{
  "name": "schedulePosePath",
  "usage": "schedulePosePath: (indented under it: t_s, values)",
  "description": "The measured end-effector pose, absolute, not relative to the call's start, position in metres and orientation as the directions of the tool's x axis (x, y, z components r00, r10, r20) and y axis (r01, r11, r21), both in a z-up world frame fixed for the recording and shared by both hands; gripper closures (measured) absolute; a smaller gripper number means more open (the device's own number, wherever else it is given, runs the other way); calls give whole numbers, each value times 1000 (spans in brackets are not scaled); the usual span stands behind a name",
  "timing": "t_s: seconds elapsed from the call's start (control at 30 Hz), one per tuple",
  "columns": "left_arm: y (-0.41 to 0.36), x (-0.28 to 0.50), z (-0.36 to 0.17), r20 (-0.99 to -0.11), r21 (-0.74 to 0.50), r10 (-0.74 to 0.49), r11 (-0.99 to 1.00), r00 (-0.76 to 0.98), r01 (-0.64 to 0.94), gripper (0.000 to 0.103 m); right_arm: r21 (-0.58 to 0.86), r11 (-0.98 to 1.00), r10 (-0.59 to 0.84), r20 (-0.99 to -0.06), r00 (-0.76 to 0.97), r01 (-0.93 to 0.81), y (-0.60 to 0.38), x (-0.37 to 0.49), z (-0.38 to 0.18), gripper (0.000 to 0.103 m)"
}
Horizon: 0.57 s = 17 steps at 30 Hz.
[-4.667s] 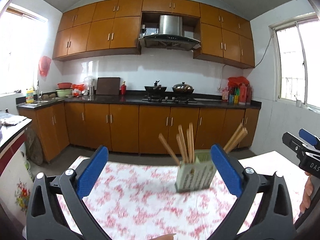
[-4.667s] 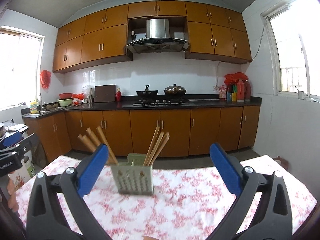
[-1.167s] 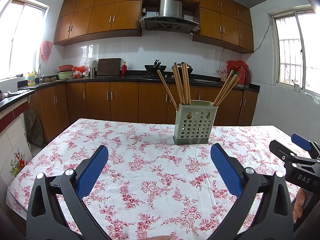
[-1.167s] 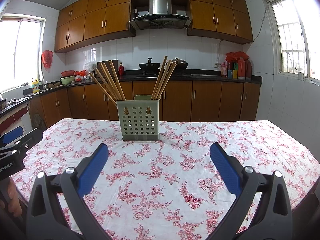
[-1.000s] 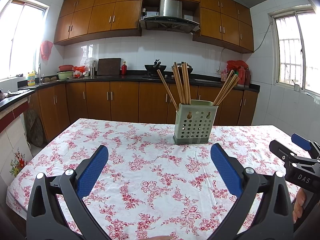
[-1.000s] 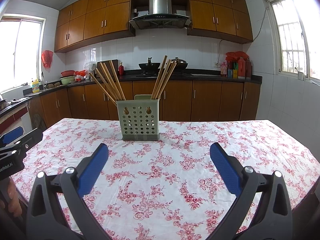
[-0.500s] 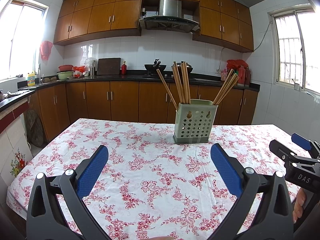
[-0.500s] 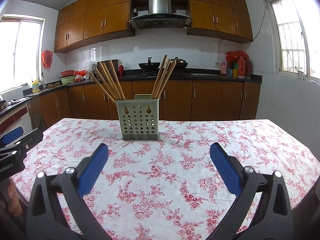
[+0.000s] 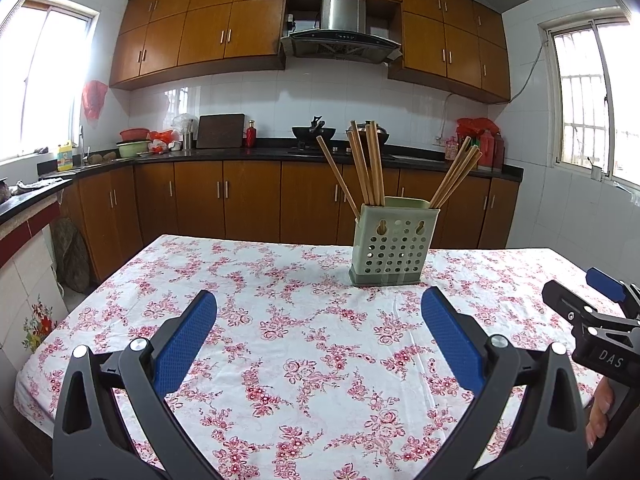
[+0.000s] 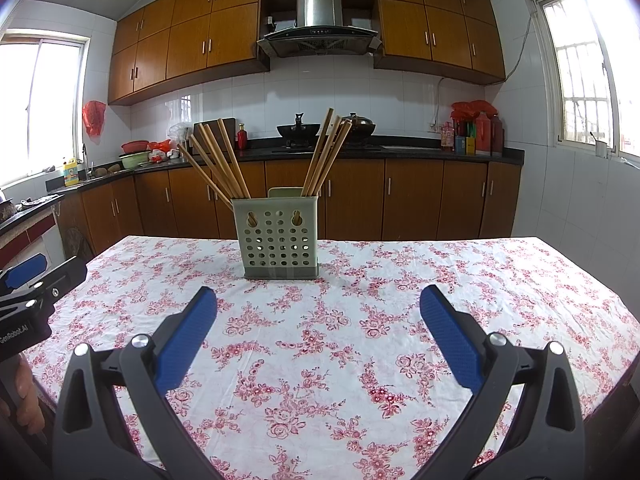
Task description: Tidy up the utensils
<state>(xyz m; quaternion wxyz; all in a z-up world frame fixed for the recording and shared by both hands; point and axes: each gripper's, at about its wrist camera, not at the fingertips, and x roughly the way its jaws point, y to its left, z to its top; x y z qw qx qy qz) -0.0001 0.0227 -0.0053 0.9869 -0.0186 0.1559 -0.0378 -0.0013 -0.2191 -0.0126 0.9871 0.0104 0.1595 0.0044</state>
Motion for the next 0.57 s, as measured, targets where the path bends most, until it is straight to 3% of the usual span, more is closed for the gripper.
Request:
schedulePosePath:
  t_s: [0.57]
  values:
    - [25, 2, -4, -316, -51, -76, 997, 946, 63, 2, 25, 1000, 10, -318, 948, -2, -216, -3, -16, 4]
